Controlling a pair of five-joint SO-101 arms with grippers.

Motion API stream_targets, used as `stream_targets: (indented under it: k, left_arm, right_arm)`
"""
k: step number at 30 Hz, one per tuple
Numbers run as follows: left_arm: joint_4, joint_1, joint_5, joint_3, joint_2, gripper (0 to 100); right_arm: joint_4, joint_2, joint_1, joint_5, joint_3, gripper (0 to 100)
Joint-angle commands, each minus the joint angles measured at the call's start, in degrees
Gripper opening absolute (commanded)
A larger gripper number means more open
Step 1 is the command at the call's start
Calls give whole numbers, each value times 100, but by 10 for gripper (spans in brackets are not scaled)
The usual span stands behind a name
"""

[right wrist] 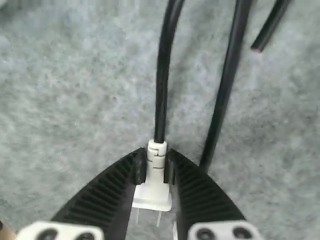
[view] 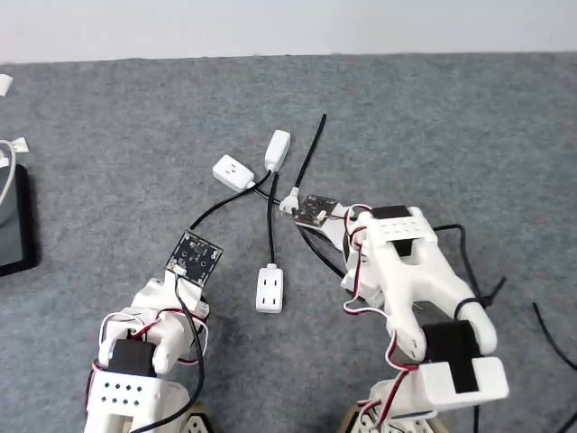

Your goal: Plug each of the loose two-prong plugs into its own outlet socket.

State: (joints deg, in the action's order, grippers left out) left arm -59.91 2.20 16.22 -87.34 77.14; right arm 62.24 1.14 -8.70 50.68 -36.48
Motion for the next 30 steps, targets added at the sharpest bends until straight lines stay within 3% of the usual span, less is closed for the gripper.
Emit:
stream_targets:
  k: [1, 4, 14, 18, 21, 30]
  left_arm:
    - [-35, 18, 176, 75, 62, 16]
    - [-35, 18, 185, 75, 62, 16]
    - [-105, 18, 193, 110, 62, 16]
    - [-105, 9, 193, 110, 62, 16]
    - [-105, 9, 193, 110, 62, 16]
    - [-70, -18, 185, 127, 35, 15]
  right_arm:
    - [-66, -31, 224, 176, 158, 123]
    - [-75, -31, 198, 176, 141, 173]
    - [-13, 391, -48, 158, 440, 121]
    - [277, 708, -40, 132, 818, 0]
    - [330, 743, -4, 114, 879, 4]
    - [690, -418, -119, -1011, 888, 9]
